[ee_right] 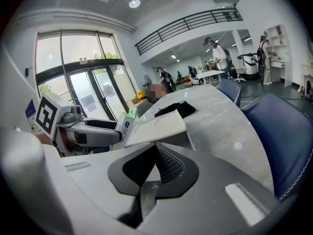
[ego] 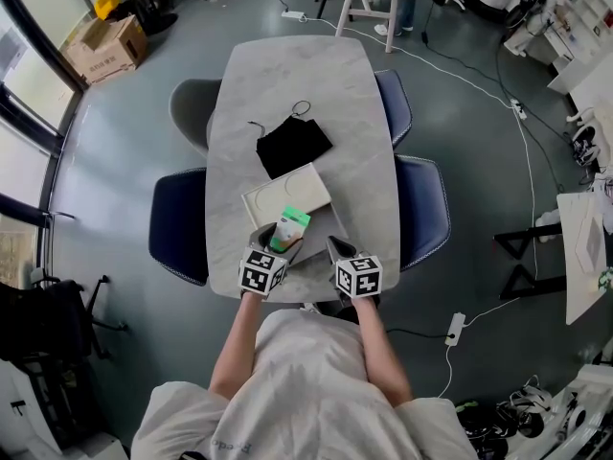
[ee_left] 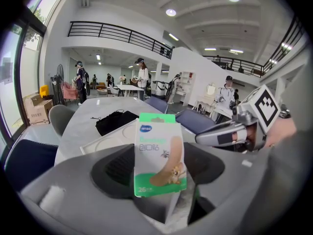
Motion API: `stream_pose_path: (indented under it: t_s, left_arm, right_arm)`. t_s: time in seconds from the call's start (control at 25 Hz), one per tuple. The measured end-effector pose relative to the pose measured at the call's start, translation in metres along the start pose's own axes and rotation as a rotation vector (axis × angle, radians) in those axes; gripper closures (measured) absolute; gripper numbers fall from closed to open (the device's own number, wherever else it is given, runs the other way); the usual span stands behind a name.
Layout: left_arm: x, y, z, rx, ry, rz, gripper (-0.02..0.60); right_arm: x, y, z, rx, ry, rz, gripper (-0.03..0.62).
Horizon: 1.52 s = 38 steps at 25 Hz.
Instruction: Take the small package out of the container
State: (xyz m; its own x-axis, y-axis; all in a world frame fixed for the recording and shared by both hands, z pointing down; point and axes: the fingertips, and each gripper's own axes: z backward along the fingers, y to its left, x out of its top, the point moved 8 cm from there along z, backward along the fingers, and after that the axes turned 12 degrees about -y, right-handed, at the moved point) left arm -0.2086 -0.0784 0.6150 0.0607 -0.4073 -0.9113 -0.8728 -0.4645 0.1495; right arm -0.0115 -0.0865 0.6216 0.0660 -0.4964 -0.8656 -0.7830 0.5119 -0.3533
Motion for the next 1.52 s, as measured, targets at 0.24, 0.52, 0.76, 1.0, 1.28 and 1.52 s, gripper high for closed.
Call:
stream_pose_path:
  t_s: [0.24, 0.52, 0.76, 1.0, 1.28, 1.52]
  left_arm:
    - [-0.001, -0.009, 0.000, -0.008, -0.002, -0.009, 0.222]
    - [0.001, -0.012, -0.001, -0.013, -0.002, -0.012, 0.222]
    - [0.004, -0.016, -0.002, -0.016, -0.005, -0.017, 0.222]
    - [0.000, -0.023, -0.006, -0.042, 0.005, -0.016, 0.222]
    - [0.000, -0.021, -0.005, -0.034, 0.004, -0.012, 0.222]
    - [-0.002, -0.020, -0.003, -0.030, -0.001, -0.012, 0.222]
  right_arm:
    - [-0.004, -0.002, 0.007, 0.001, -0.002, -0.005, 0.591]
    - [-0.004, -0.003, 0.009, 0.003, -0.001, -0.006, 0.591]
    - [-0.002, -0.004, 0.012, 0.003, -0.003, -0.011, 0.592]
    - [-0.006, -0.010, 0.016, -0.004, 0.007, -0.009, 0.592]
    - [-0.005, -0.012, 0.018, -0.009, -0.003, -0.024, 0.591]
    - [-0.007, -0.009, 0.020, 0.030, 0.001, -0.023, 0.591]
